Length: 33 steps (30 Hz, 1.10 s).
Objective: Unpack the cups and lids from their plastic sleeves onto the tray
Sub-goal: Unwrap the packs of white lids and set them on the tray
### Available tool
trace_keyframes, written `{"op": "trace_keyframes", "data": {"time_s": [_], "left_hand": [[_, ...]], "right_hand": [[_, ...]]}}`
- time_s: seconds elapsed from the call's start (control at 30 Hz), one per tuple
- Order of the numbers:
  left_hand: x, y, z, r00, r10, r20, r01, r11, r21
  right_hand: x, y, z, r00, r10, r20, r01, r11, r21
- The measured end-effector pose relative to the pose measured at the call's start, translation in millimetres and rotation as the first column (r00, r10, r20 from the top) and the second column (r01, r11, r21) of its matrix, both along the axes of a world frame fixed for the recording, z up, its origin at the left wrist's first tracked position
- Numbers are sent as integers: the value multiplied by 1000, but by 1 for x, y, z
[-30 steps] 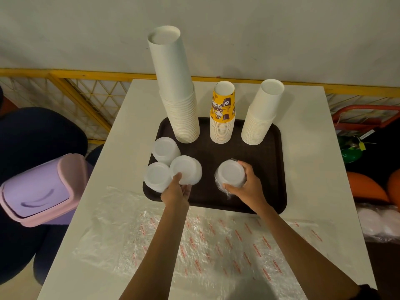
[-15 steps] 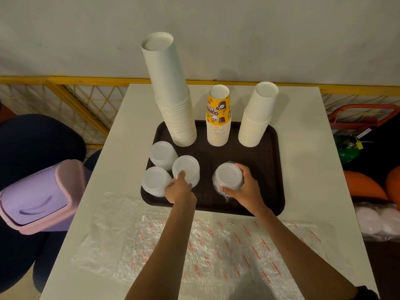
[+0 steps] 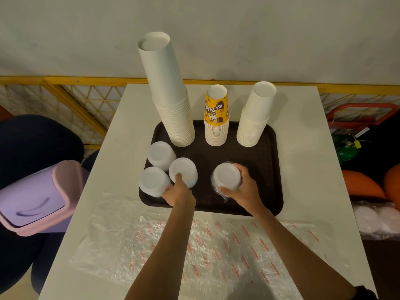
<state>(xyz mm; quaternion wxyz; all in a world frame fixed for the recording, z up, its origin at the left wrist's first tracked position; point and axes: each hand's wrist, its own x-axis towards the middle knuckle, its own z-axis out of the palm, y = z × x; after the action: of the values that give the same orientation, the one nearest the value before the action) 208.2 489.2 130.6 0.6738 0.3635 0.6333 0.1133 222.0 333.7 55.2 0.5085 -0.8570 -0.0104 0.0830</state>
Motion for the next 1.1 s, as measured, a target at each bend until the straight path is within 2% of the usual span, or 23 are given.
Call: {"op": "trace_keyframes", "data": {"time_s": [0.2, 0.47, 0.67, 0.8, 0.97, 1.1], "left_hand": [[-1, 1, -6, 999, -43, 0, 43, 996, -78], [-1, 5, -11, 996, -89, -7, 88, 991, -101], [-22, -6, -19, 953, -303, -22, 297, 944, -146], [-32, -22, -25, 902, -432, 13, 428, 890, -158], [-19, -30, -27, 830, -554, 69, 557, 830, -39], [-7, -35, -31, 741, -668, 71, 665, 745, 64]], "right_hand": [[0, 0, -2, 1000, 5, -2, -5, 1000, 4], [1, 0, -1, 1000, 6, -13, -6, 1000, -2], [1, 0, 4, 999, 11, -31, -10, 1000, 12], [1, 0, 8, 1000, 15, 9, -16, 1000, 6], [-2, -2, 21, 990, -96, 101, 91, 994, 51], [-1, 0, 26, 970, -207, 128, 195, 976, 100]]}}
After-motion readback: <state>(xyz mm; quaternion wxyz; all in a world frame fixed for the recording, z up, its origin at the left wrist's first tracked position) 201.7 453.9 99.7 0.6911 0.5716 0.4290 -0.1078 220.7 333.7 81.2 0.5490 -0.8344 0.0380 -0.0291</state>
